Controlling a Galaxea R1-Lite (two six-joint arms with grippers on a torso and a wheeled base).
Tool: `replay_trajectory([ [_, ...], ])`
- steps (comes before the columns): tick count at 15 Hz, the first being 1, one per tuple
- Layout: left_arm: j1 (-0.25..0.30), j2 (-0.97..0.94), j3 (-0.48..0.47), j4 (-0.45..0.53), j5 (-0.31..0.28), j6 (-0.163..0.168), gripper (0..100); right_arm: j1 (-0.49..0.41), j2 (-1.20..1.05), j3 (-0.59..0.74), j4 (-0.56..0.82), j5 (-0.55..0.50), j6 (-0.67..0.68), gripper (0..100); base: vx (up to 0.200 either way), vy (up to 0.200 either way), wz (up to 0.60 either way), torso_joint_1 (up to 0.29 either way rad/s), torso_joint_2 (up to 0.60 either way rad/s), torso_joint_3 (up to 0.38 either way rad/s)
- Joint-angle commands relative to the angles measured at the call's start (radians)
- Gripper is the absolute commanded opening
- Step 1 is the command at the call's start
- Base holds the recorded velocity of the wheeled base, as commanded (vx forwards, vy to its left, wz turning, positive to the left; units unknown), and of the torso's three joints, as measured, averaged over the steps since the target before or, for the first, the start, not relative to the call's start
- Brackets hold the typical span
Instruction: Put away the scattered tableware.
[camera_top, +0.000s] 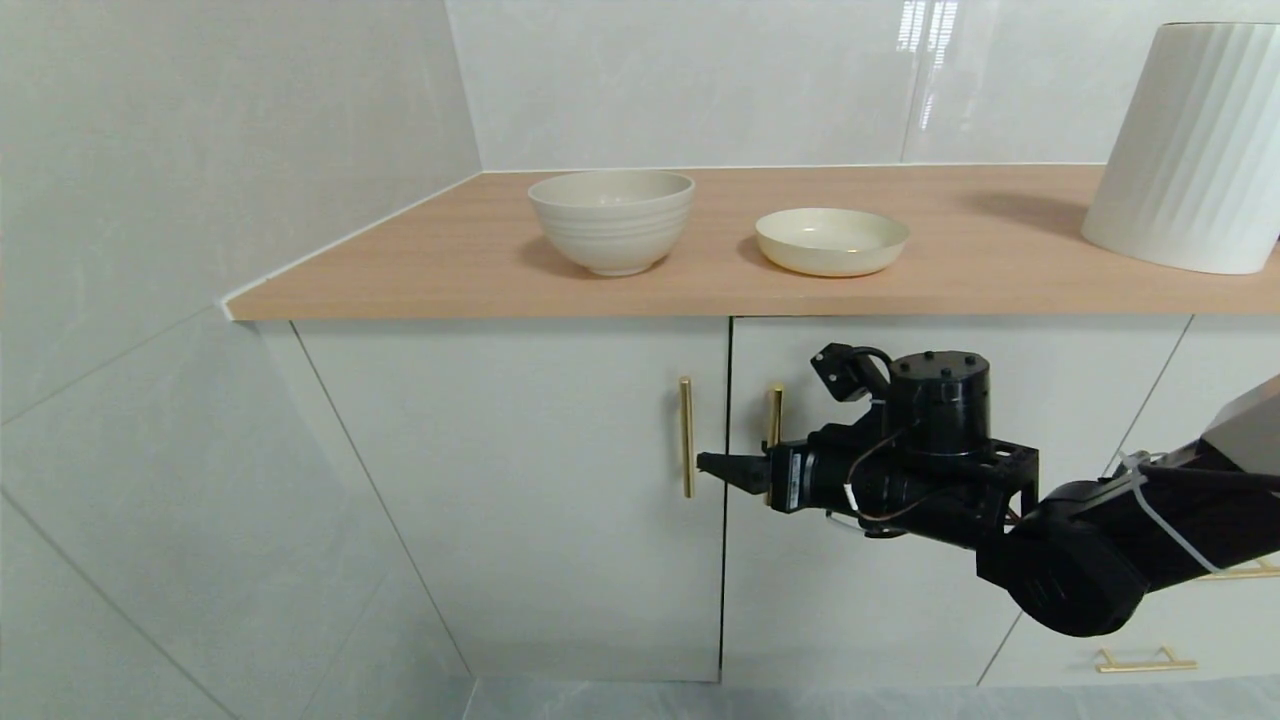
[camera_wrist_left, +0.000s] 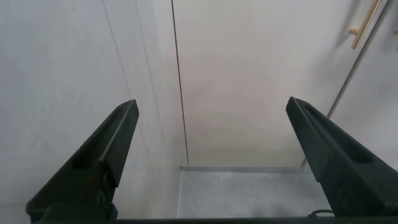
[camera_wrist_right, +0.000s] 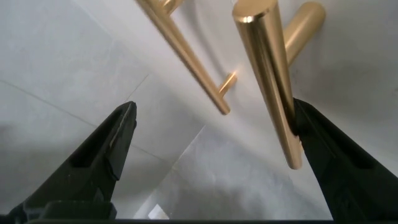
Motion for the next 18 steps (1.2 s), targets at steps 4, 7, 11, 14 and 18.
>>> replay_trajectory([
  [4, 0.000, 0.000, 0.001, 0.001, -0.001, 0.003, 100, 0.043, -0.094, 0.086, 0.001, 0.029, -0.001, 100, 0.000, 0.000, 0.00, 0.000, 0.00, 0.000],
  [7, 0.000, 0.000, 0.001, 0.002, -0.005, 0.055, 100, 0.064, -0.159, 0.127, 0.004, 0.030, -0.002, 100, 0.000, 0.000, 0.00, 0.000, 0.00, 0.000],
  [11, -0.001, 0.011, -0.066, 0.018, -0.011, 0.112, 100, 0.075, -0.225, 0.205, 0.005, 0.045, -0.004, 100, 0.000, 0.000, 0.00, 0.000, 0.00, 0.000],
  [14, 0.000, 0.215, -0.223, 0.102, -0.054, 0.113, 100, 0.095, -0.286, 0.293, 0.007, 0.090, -0.005, 100, 0.000, 0.000, 0.00, 0.000, 0.00, 0.000],
  [18, -0.013, 0.621, -0.434, 0.099, -0.081, 0.100, 100, 0.110, -0.300, 0.328, 0.005, 0.090, -0.008, 100, 0.000, 0.000, 0.00, 0.000, 0.00, 0.000],
])
